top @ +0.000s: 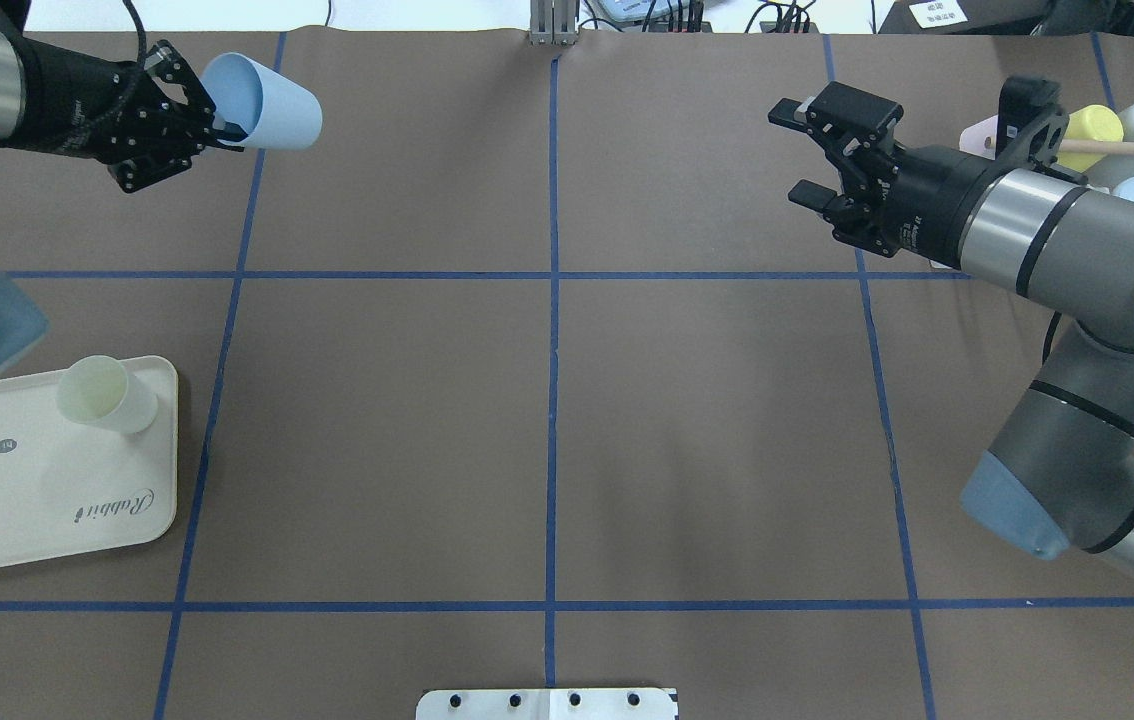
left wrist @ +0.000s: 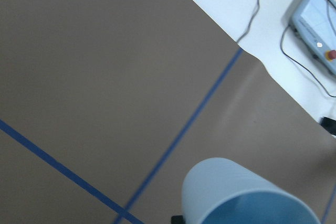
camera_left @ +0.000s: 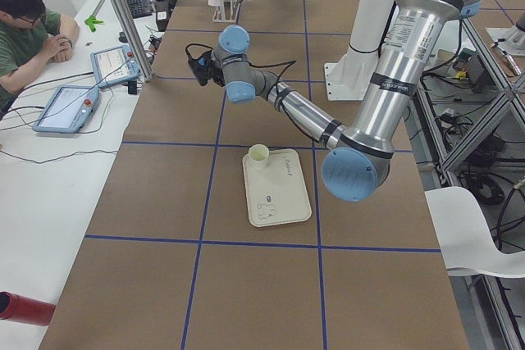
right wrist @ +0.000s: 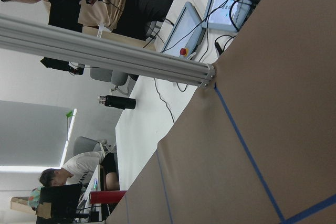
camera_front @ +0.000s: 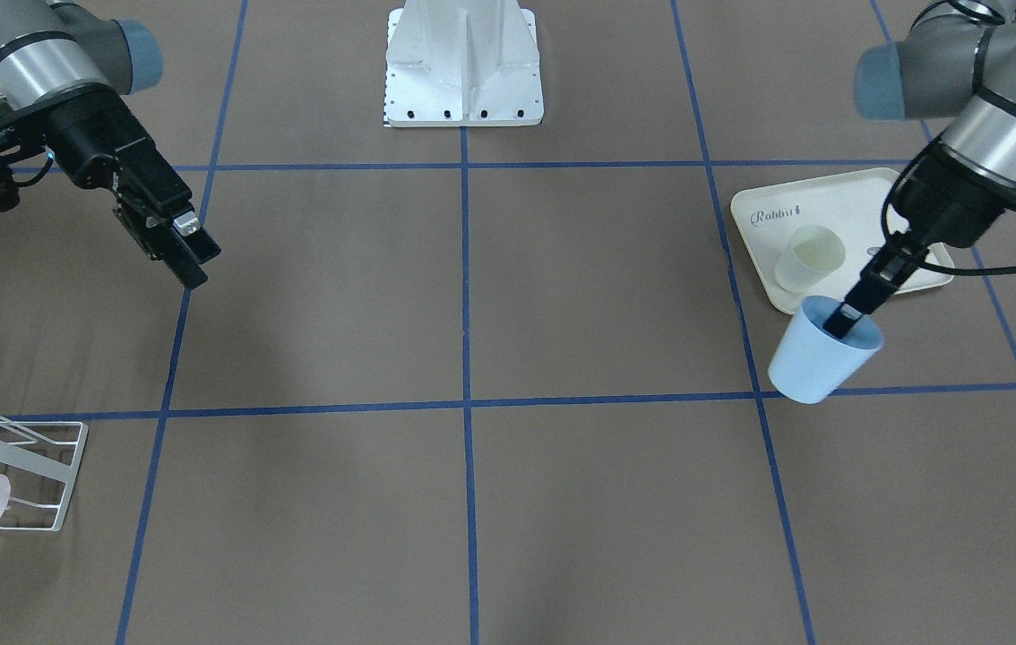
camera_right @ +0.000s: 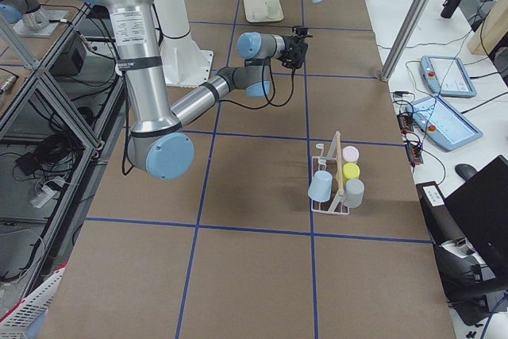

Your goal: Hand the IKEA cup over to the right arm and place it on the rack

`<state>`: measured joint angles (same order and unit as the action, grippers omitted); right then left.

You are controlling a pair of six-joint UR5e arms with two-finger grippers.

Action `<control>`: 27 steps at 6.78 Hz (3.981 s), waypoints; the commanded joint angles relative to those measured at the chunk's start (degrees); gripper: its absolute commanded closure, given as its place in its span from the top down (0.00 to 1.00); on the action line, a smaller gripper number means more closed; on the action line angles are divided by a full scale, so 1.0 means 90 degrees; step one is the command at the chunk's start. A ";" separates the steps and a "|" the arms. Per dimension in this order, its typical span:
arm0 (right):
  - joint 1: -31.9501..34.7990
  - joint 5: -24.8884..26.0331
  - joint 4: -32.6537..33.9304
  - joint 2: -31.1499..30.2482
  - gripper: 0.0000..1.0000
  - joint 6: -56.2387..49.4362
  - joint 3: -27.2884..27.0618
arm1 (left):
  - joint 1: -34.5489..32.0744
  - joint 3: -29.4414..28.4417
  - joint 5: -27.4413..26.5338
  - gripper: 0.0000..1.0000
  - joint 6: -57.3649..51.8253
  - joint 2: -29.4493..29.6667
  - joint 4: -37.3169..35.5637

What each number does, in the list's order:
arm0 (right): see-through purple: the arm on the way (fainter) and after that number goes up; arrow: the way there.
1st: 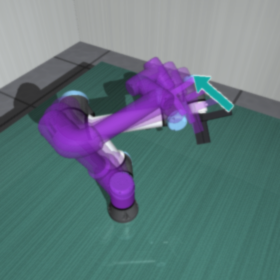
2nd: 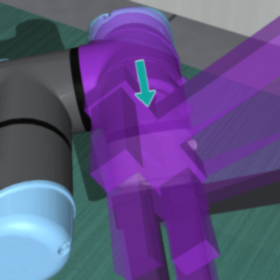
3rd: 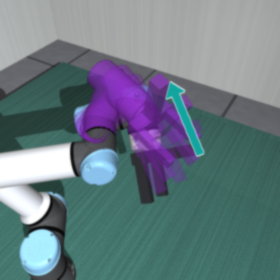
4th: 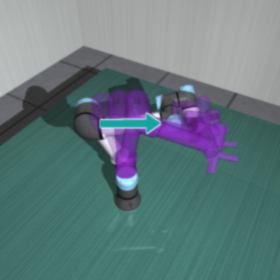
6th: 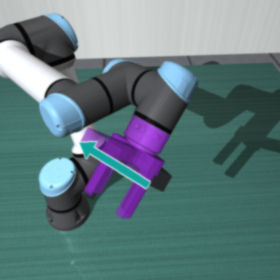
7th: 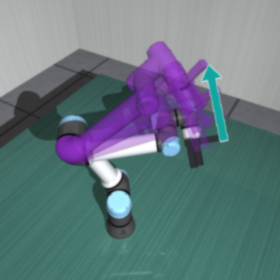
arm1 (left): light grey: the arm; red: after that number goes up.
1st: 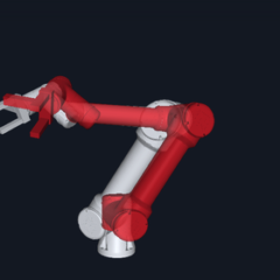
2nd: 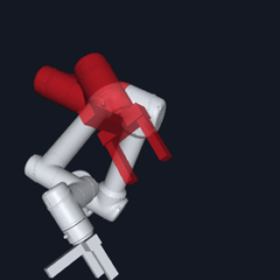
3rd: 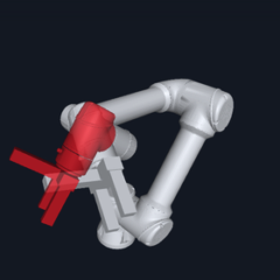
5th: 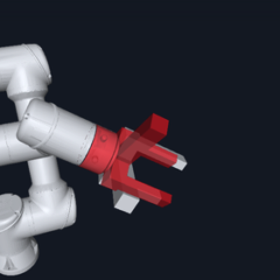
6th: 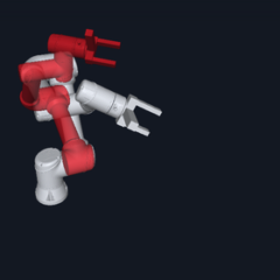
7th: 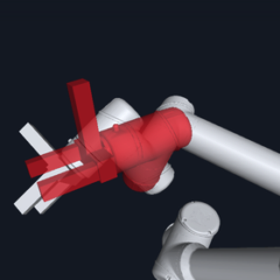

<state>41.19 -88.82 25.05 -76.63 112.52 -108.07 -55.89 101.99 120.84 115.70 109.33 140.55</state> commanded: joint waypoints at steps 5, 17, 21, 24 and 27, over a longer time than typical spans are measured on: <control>-0.0777 0.0465 0.0020 0.1756 1.00 0.1178 0.0738 | 0.2224 -0.0492 -0.3659 0.00 0.3154 0.0477 0.3963; -0.0964 0.0748 0.0000 0.1972 1.00 0.1697 0.0758 | 0.2782 -0.0618 -0.4101 0.00 0.3160 0.1035 0.3856; -0.0974 0.0748 -0.0010 0.1981 1.00 0.1697 0.0748 | 0.2791 -0.0931 -0.4110 0.00 0.3160 0.1318 0.3846; -0.0974 0.0748 -0.0010 0.1972 0.58 0.1697 0.0768 | 0.2831 -0.0922 -0.4101 0.00 0.3150 0.1309 0.3856; -0.0954 0.0758 -0.0087 0.1972 0.02 0.1678 0.0758 | 0.2831 -0.0863 -0.4081 0.99 0.2918 0.1250 0.3924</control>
<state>32.56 -81.95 24.84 -58.89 127.62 -101.19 -30.38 94.00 84.05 143.29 120.84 175.92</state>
